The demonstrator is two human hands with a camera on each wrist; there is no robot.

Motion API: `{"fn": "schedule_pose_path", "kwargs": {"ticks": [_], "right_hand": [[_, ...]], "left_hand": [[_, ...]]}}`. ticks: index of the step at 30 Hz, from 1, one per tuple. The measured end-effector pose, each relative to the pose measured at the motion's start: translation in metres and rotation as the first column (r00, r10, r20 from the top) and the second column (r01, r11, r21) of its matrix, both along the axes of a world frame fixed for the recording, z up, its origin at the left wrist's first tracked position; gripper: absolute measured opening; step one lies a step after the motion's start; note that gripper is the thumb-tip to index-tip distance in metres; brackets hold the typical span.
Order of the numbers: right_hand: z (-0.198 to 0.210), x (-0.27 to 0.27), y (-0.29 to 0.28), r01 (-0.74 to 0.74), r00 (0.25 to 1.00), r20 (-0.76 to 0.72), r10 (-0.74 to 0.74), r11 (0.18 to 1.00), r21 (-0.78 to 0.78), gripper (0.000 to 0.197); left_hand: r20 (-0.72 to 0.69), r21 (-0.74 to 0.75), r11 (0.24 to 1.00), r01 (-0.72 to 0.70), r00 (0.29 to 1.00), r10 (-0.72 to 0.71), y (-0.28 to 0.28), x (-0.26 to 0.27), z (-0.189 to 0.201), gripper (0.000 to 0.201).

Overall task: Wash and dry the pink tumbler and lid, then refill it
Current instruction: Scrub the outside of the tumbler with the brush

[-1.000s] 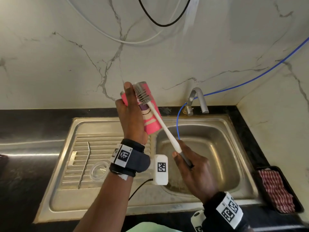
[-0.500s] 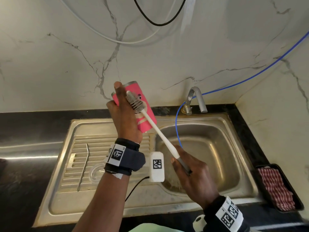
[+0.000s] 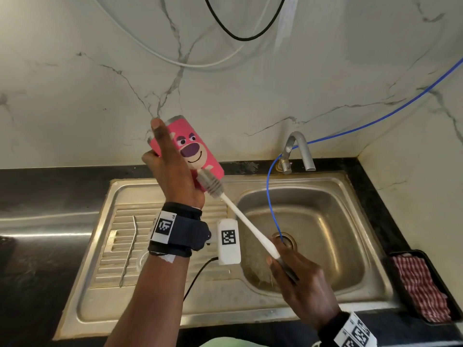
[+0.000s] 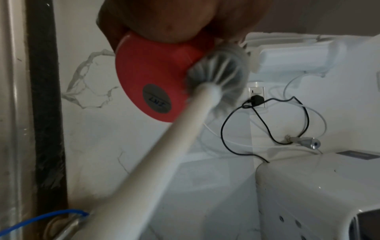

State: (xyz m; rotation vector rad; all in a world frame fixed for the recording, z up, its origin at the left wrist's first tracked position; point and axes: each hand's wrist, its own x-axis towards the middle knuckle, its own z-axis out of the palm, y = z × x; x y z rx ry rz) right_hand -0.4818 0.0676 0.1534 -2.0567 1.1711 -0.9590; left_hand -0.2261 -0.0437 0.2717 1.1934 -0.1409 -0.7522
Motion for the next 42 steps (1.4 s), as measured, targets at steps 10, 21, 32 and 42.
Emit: {"fn": "schedule_pose_path", "kwargs": {"ticks": [10, 21, 32, 42], "right_hand": [[0.002, 0.003, -0.004, 0.005, 1.000, 0.020, -0.005, 1.000, -0.009, 0.043], [0.004, -0.001, -0.007, 0.022, 1.000, 0.016, -0.021, 1.000, -0.015, 0.041], [-0.002, -0.008, -0.008, 0.035, 0.999, 0.030, -0.036, 0.999, 0.013, 0.040], [0.002, -0.011, -0.008, 0.065, 0.997, 0.024, -0.067, 0.996, 0.055, 0.040]], "left_hand": [[-0.012, 0.020, 1.000, 0.007, 1.000, -0.007, 0.000, 0.000, 0.000, 0.056], [-0.029, 0.009, 1.000, 0.017, 0.999, -0.017, 0.001, 0.000, 0.001, 0.056], [-0.021, -0.033, 0.999, 0.024, 0.999, -0.025, 0.000, -0.006, 0.002, 0.053], [-0.019, -0.029, 0.997, 0.070, 0.997, -0.071, 0.000, -0.008, 0.005, 0.052]]}}
